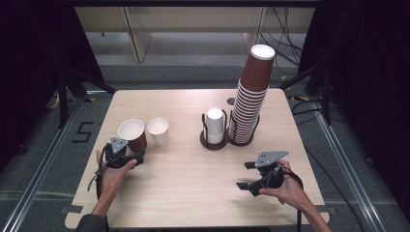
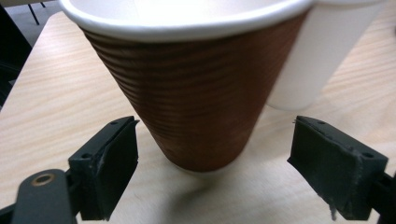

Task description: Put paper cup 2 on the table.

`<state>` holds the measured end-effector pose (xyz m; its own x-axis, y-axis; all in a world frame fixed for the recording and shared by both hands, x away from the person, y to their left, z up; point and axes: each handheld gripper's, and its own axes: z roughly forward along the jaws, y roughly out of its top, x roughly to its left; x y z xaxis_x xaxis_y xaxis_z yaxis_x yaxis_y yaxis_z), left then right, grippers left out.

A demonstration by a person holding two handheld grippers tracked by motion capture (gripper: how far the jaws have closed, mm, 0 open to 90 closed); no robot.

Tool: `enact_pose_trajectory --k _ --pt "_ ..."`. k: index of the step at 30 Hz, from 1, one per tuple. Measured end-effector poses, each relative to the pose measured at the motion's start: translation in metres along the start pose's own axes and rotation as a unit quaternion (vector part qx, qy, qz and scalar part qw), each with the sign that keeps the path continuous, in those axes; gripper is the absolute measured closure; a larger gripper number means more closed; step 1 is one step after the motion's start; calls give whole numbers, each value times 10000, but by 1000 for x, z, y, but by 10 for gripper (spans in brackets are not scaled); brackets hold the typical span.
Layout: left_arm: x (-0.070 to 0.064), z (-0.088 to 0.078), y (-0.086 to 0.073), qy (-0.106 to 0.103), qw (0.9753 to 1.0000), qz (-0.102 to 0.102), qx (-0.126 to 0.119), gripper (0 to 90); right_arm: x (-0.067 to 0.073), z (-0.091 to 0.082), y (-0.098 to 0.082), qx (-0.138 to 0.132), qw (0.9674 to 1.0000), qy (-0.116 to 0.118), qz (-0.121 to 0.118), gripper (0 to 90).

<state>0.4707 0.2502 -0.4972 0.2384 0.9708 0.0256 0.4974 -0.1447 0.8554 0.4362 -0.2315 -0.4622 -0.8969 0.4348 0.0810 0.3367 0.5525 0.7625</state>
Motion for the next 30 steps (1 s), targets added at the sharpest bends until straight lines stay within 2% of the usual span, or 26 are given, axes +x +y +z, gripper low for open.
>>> enact_pose_trajectory --k 2,6,8,17,18,21,23,24,28,30 --pt "-3 -3 0 -15 10000 56 -14 146 0 0 0 1 10000 -5 24 187" --pt "-10 -11 -1 -70 10000 -12 -23 146 0 -1 -1 -22 10000 -38 27 187" --pt "-15 -18 -2 -78 9999 -19 -72 146 2 -2 -2 2 9999 -9 158 186" --pt "-29 -36 -4 -178 9996 -42 -214 146 2 -3 -3 -81 9999 -32 126 181" --pt "-31 -38 -4 -235 9994 -84 -234 146 4 -4 -3 -40 9997 -10 249 180" --pt "-37 -43 -5 -345 9988 -151 -298 146 4 -4 -3 -40 9998 -5 174 178" --pt "-42 -46 -6 -405 9985 -120 -342 146 3 -3 -3 -91 9999 -59 39 178" --pt "-46 -49 -7 -435 9983 -95 -378 146 5 -3 -3 -84 9999 -16 109 177" --pt "-53 -51 -7 -527 9977 -52 -413 146 6 -4 -3 -82 9999 -9 109 176" --pt "-58 -54 -7 -636 9971 -37 -422 146 6 -4 -3 -103 9999 -16 100 175"
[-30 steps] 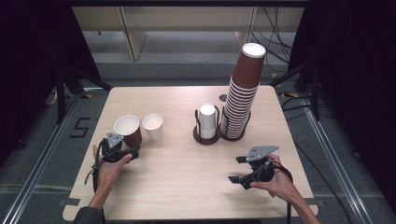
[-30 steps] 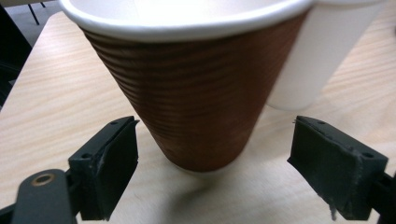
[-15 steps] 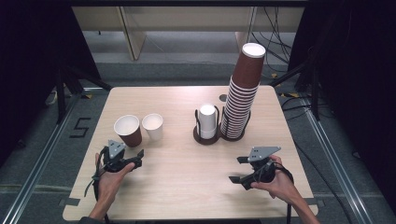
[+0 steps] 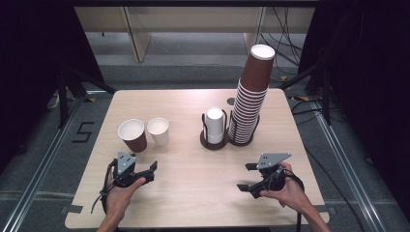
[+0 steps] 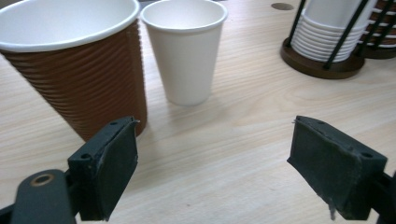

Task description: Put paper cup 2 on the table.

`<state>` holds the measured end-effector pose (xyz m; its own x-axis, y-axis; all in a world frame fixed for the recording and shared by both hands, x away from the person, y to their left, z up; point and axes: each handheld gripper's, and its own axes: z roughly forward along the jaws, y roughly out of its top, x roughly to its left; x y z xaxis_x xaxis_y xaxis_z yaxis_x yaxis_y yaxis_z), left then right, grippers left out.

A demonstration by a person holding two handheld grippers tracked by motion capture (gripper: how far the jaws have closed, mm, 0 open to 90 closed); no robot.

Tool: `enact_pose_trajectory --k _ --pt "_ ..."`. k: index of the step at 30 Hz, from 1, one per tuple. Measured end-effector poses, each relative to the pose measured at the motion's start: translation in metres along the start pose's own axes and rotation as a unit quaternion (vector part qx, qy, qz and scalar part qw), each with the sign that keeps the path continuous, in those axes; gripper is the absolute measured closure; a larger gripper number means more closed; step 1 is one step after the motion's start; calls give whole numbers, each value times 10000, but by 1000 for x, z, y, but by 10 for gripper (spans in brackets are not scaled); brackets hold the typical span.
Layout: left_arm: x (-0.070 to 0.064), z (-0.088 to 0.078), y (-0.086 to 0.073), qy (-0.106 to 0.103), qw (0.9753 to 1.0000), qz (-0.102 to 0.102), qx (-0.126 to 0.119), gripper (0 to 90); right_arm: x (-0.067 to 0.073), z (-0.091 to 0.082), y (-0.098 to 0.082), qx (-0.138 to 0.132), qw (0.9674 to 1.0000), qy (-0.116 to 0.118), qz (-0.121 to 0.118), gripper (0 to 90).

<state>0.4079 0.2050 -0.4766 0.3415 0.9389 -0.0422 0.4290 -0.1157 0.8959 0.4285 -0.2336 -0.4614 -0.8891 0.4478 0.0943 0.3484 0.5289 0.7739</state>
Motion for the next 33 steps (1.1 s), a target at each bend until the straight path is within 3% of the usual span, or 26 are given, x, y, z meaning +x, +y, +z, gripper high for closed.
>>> enact_pose_trajectory --k 15,23,26,27,33 --pt "-33 -13 -7 -378 9990 217 -109 146 5 -1 -4 -105 9997 33 200 158" --pt "-49 -22 -15 -570 9979 300 -80 146 14 -5 -11 -301 9984 -131 468 157" --pt "-54 -25 -19 -658 9971 367 -52 146 17 -6 -12 -336 9980 -135 519 157" --pt "-56 -26 -21 -686 9969 388 -46 146 17 -6 -13 -350 9984 -149 427 157" --pt "-63 -31 -29 -853 9955 423 -42 146 26 -7 -21 -351 9976 -18 593 157"
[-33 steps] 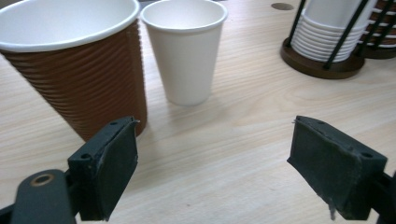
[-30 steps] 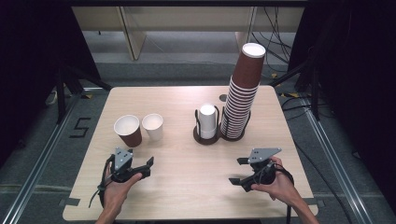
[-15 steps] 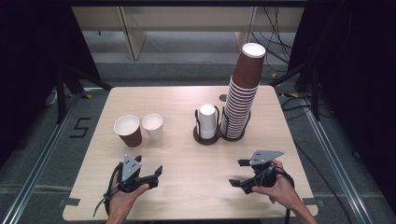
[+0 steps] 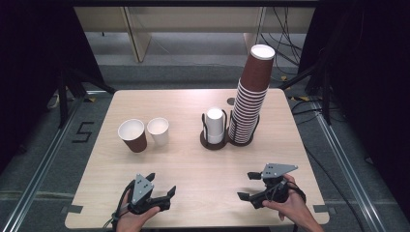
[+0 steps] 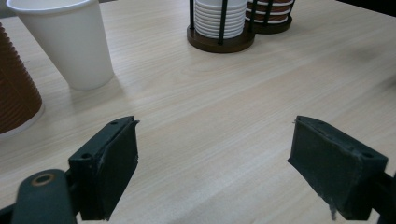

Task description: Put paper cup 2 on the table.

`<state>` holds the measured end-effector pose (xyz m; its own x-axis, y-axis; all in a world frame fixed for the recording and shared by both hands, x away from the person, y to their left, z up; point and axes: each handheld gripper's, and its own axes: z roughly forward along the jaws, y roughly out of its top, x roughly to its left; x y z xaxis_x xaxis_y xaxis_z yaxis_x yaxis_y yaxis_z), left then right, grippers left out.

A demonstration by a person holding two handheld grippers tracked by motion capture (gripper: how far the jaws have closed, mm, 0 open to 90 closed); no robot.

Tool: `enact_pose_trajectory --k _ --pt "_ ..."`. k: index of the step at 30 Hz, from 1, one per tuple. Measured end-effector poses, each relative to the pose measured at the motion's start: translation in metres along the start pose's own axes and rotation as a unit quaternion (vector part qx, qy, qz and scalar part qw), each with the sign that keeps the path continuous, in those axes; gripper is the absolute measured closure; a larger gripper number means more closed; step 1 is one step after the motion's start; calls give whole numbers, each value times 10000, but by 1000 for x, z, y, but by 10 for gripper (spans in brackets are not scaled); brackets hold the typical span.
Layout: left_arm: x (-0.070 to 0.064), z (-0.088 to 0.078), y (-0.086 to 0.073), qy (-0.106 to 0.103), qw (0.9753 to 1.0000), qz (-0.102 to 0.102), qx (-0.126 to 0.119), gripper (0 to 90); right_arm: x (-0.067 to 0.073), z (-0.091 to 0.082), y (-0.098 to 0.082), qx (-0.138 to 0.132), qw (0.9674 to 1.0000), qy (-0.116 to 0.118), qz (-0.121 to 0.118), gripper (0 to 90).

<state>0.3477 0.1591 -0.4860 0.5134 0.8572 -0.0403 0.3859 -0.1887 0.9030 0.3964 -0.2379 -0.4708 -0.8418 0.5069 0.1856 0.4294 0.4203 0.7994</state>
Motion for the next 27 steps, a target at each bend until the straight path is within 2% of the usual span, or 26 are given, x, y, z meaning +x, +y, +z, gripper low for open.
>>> enact_pose_trajectory --k 1,3,4,5,6,8,9,10,12,13,14,16,17,18,19,21,23,24,27 --pt "-1 -2 -1 20 10000 58 40 146 0 0 0 0 10000 0 0 157" --pt "-4 -3 -4 -93 9999 94 14 146 1 -2 -2 -27 10000 -33 -48 157" --pt "-5 -3 -5 -120 9999 119 34 146 4 -2 -3 -12 10000 -10 15 157" --pt "-6 -4 -6 -145 9998 110 42 146 6 -3 -5 -3 10000 62 63 157" --pt "-6 -4 -7 -169 9998 99 43 146 7 -3 -6 -31 10000 -22 34 157" --pt "-8 -5 -10 -191 9998 93 60 146 8 -4 -8 -8 10000 7 35 157" --pt "-10 -7 -10 -200 9997 86 83 146 8 -4 -9 -23 10000 -23 -39 157" --pt "-10 -8 -11 -235 9996 114 87 146 11 -3 -12 32 9999 79 62 157" --pt "-13 -11 -12 -205 9996 149 112 146 13 -2 -14 44 10000 29 -19 157" --pt "-15 -11 -12 -229 9996 144 107 146 15 -2 -16 77 10000 54 -30 157" --pt "-18 -12 -14 -261 9993 239 136 146 16 -2 -17 111 9999 106 -16 157" --pt "-20 -11 -15 -315 9991 244 114 146 16 -2 -17 89 9999 77 -61 157" --pt "-21 -11 -16 -352 9988 300 162 146 18 -3 -18 83 10000 52 -12 157" --pt "-23 -10 -16 -366 9989 259 136 146 18 -4 -18 68 9999 65 39 157" --pt "-24 -11 -16 -351 9986 323 211 146 17 -5 -19 30 10000 -3 -69 157" --pt "-27 -11 -16 -390 9983 358 230 146 17 -6 -20 49 10000 -23 -18 157" --pt "-30 -10 -16 -432 9975 502 260 146 18 -7 -22 99 9999 -39 55 157" --pt "-33 -8 -17 -475 9964 650 281 146 17 -6 -22 87 9999 -54 -10 157" --pt "-35 -6 -18 -526 9955 722 314 146 17 -6 -23 100 9999 -91 -38 157"
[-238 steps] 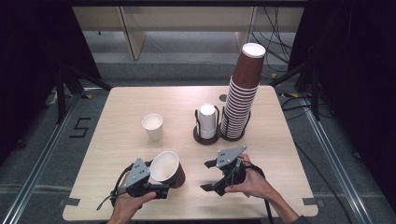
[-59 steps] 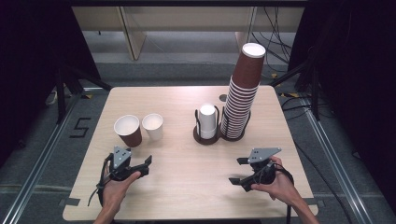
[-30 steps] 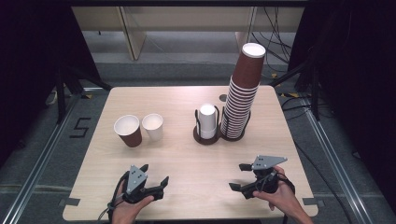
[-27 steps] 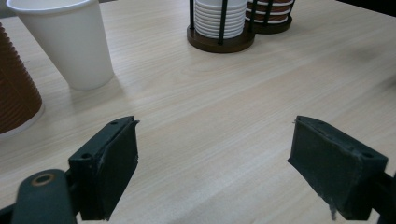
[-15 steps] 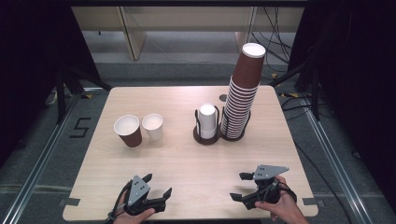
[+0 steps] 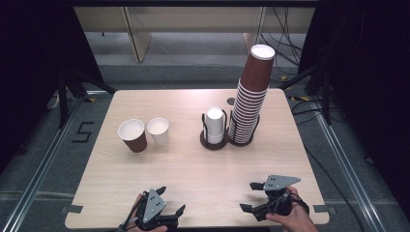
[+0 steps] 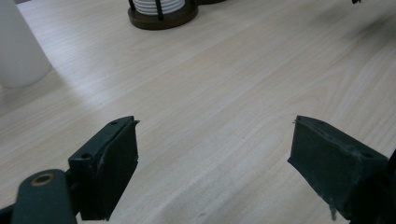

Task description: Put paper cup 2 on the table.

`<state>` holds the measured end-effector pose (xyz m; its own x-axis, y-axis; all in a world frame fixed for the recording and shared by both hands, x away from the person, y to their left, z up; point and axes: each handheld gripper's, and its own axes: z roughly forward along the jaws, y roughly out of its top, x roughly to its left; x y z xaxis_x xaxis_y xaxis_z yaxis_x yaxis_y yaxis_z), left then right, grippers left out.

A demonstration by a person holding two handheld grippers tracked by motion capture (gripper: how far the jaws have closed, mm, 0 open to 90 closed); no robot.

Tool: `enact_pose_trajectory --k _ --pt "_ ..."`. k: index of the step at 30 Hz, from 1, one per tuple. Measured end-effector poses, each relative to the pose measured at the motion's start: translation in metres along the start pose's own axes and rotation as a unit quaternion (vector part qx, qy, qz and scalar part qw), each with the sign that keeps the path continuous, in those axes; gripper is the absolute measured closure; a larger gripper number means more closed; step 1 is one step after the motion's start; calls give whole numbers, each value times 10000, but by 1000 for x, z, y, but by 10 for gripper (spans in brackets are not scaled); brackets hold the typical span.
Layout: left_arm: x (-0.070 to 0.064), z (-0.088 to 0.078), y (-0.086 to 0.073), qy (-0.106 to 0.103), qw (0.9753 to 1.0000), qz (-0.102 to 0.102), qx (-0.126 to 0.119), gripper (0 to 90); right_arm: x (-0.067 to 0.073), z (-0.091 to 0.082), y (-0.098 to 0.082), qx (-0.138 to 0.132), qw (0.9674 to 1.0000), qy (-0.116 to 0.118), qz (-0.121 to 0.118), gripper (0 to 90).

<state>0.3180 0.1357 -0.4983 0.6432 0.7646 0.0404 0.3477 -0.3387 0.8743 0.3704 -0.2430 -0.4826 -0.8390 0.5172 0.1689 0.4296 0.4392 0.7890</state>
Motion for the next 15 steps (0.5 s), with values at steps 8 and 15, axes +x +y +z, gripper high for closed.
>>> enact_pose_trajectory --k 8,15 --pt "-4 3 0 -129 9998 135 63 146 2 1 -1 83 9999 57 75 157" --pt "-3 4 0 -166 9998 107 6 146 1 1 -1 83 9999 49 46 157"
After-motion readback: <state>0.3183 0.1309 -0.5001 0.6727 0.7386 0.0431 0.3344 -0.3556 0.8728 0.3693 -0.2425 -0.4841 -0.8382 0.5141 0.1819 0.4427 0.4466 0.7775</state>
